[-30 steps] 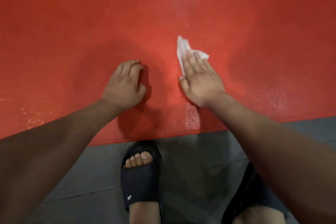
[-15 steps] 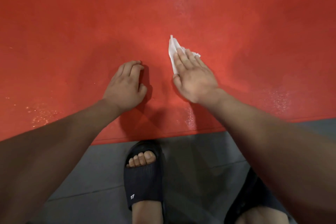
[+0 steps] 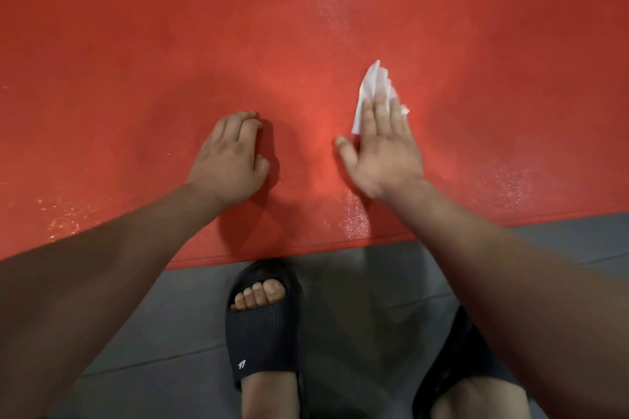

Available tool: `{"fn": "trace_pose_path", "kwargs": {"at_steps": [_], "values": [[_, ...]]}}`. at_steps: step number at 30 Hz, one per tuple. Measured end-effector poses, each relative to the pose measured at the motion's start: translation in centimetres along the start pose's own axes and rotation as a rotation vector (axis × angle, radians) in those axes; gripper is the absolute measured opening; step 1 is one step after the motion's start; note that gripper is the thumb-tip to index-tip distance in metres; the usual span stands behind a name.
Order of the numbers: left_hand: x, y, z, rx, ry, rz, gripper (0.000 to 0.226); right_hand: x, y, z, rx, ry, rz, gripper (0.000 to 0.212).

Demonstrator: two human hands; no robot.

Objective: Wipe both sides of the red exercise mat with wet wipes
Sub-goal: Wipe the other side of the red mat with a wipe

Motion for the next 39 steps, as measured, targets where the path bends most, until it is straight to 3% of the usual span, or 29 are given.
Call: {"fn": "trace_pose_path", "kwargs": {"at_steps": [4,7,9,11,13,15,17,21,24,28,31,36,39], "values": [[-0.1,-0.2,0.3,0.016,-0.025,-0.009,0.06,-3.0,4.8,-2.6,0.265,0.099,-0.073,0.086],[-0.1,-0.3,1.0,0.016,-0.05,-0.007,0.059,-2.7,6.5,-0.7,0.341,0.09,-0.091,0.07],[0.1,-0.5,2.2,-0.011,-0.051,0.011,0.058,-1.2,7.0,0.0,0.371,0.014,-0.005,0.058],[0.2,-1.0,3.9,-0.043,-0.027,0.007,0.055,0.3,7.1,1.0,0.294,-0.092,0.169,0.048],[0.0,-1.6,5.9,-0.048,0.022,-0.022,0.058,1.2,6.5,2.9,0.071,-0.241,0.296,0.041],[-0.5,-2.5,7.9,-0.032,0.06,-0.096,0.067,0.7,5.5,3.9,-0.102,-0.293,0.242,0.04],[-1.3,-3.3,9.6,-0.011,0.056,-0.172,0.066,-0.2,4.9,3.6,-0.11,-0.269,0.14,0.032],[-1.9,-4.0,11.0,-0.02,0.103,-0.164,0.032,-0.1,4.9,2.9,-0.051,-0.397,0.142,0.008],[-1.0,-3.9,11.2,-0.084,0.308,-0.12,0.018,-0.1,4.9,2.6,0.056,-0.661,0.098,0.01],[-0.3,-3.1,8.8,0.089,0.758,-0.04,0.023,-0.2,4.9,3.2,0.012,-1.327,0.048,0.013],[-0.4,-2.3,7.2,0.155,0.955,0.017,0.012,0.0,5.2,3.6,0.007,-1.613,0.05,0.013],[-1.1,-2.0,7.0,0.147,0.974,-0.015,0.005,-0.1,5.3,2.5,-0.025,-1.936,-0.03,0.004],[-0.9,-2.1,7.1,0.165,0.94,0.005,0.014,-0.1,5.4,1.8,0.016,-1.961,-0.159,0.019]]}}
Point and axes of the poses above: each hand's wrist, its own y-axis away from the middle knuckle, its own x-axis out of the back of the hand, z = x × y, the point moved 6 cm from there along -y, towards the middle knuckle, and after that the axes turned 15 degrees about -z, right-handed, at the moved point
